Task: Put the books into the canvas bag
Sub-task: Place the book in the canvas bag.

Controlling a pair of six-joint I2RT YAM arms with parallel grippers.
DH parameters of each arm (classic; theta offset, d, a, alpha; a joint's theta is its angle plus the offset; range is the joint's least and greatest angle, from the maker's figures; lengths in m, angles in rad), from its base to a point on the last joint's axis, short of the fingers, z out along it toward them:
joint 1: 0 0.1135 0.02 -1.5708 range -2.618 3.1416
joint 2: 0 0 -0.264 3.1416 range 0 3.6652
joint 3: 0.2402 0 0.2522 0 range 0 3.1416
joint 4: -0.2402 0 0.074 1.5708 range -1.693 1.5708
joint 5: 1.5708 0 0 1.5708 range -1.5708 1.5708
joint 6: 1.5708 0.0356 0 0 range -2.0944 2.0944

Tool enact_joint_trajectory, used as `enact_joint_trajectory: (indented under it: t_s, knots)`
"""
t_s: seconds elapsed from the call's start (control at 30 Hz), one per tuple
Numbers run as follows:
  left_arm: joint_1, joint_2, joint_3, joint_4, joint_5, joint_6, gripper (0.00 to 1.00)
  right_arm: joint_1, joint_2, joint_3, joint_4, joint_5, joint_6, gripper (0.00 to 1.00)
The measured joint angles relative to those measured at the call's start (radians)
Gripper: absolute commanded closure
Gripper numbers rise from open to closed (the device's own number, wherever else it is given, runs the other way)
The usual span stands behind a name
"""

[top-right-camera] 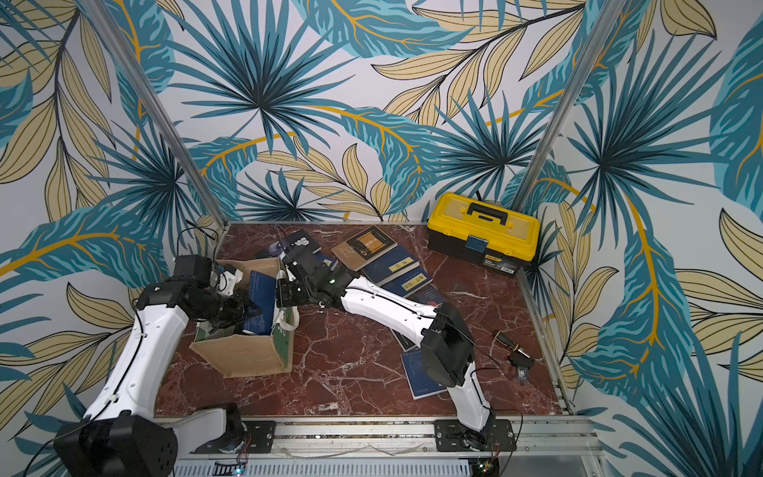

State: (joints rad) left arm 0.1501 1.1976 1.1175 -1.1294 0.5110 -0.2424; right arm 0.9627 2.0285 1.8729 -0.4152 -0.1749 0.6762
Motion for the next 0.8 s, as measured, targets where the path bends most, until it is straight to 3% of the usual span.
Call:
enact_joint_trajectory:
  t_s: [0.43,0.53,0.67,0.8]
  knots:
    - [0.008,0.051,0.000,0.016,-0.027,0.105,0.89,0.000,-0.005,-0.011,0.006,0.014,0.000,1.00]
    - [0.011,0.065,0.000,0.016,-0.038,0.119,0.78,0.000,-0.005,-0.011,0.006,0.014,0.000,1.00]
    - [0.019,0.065,0.001,0.018,-0.057,0.124,0.52,0.000,-0.005,-0.011,0.006,0.015,0.000,1.00]
    - [0.026,0.051,0.007,0.004,-0.115,0.121,0.45,0.000,-0.005,-0.011,0.006,0.018,-0.003,1.00]
